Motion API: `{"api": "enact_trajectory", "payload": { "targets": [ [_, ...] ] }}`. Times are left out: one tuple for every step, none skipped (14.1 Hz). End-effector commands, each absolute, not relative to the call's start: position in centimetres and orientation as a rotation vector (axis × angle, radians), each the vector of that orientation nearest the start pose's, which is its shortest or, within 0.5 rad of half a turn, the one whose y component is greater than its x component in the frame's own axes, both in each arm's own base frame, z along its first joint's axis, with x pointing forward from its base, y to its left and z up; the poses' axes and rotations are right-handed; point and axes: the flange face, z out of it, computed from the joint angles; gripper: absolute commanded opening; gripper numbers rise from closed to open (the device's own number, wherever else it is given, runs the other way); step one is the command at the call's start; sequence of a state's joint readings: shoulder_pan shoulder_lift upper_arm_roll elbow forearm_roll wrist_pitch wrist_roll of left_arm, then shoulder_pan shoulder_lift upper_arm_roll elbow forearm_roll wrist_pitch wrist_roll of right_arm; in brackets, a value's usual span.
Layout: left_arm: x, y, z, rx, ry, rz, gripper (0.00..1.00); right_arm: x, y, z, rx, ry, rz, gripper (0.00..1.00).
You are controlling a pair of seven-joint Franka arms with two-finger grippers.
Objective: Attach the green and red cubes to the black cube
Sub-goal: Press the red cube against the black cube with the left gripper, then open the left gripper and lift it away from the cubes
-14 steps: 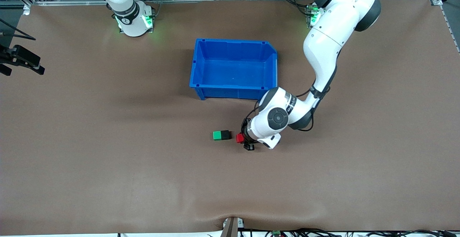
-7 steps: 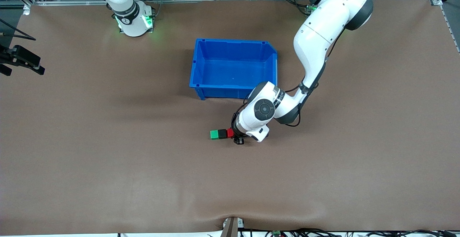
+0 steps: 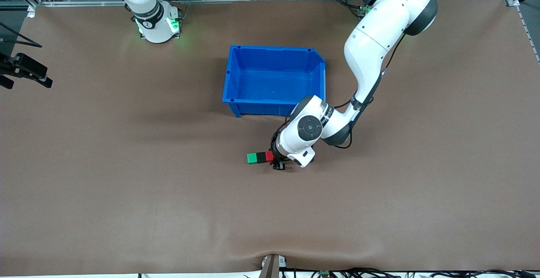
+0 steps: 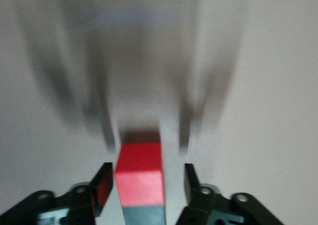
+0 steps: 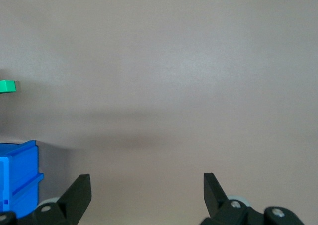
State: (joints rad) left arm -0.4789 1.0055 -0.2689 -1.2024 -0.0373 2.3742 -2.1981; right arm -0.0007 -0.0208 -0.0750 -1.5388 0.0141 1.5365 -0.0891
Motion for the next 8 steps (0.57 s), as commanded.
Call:
{"api": "enact_trajectory", "payload": {
  "targets": [
    [61.6, -47.7, 26.5, 2.095, 2.015, -0.22, 1.0, 54.4, -4.2, 65.2, -3.145, -0.024, -0.024, 1.0],
    [62.1, -47.2, 28.9, 2.131, 1.953, -0.174, 1.0, 54.5, -4.2, 65.2, -3.145, -0.024, -0.026, 1.0],
    [62.7, -46.0, 31.4, 2.157, 1.904, -0.143, 1.0, 54.5, -4.1, 65.2, -3.143, -0.024, -0.026, 1.0],
    [63.2, -44.8, 33.9, 2.224, 1.829, -0.1, 1.0, 54.4, -4.1, 65.2, -3.143, -0.024, -0.024, 1.0],
    [63.9, -43.0, 37.4, 2.315, 1.703, -0.027, 1.0, 54.4, -4.2, 65.2, -3.145, -0.024, -0.024, 1.0],
    [64.1, -41.4, 40.3, 2.386, 1.622, 0.01, 1.0, 54.4, -4.1, 65.2, -3.143, -0.026, -0.024, 1.0],
    [64.8, -38.5, 43.6, 2.437, 1.569, 0.054, 1.0, 54.4, -4.1, 65.2, -3.143, -0.026, -0.024, 1.0],
    [65.6, -34.9, 47.4, 2.489, 1.492, 0.113, 1.0, 54.4, -4.2, 65.2, -3.145, -0.024, -0.024, 1.0]
  ]
}}
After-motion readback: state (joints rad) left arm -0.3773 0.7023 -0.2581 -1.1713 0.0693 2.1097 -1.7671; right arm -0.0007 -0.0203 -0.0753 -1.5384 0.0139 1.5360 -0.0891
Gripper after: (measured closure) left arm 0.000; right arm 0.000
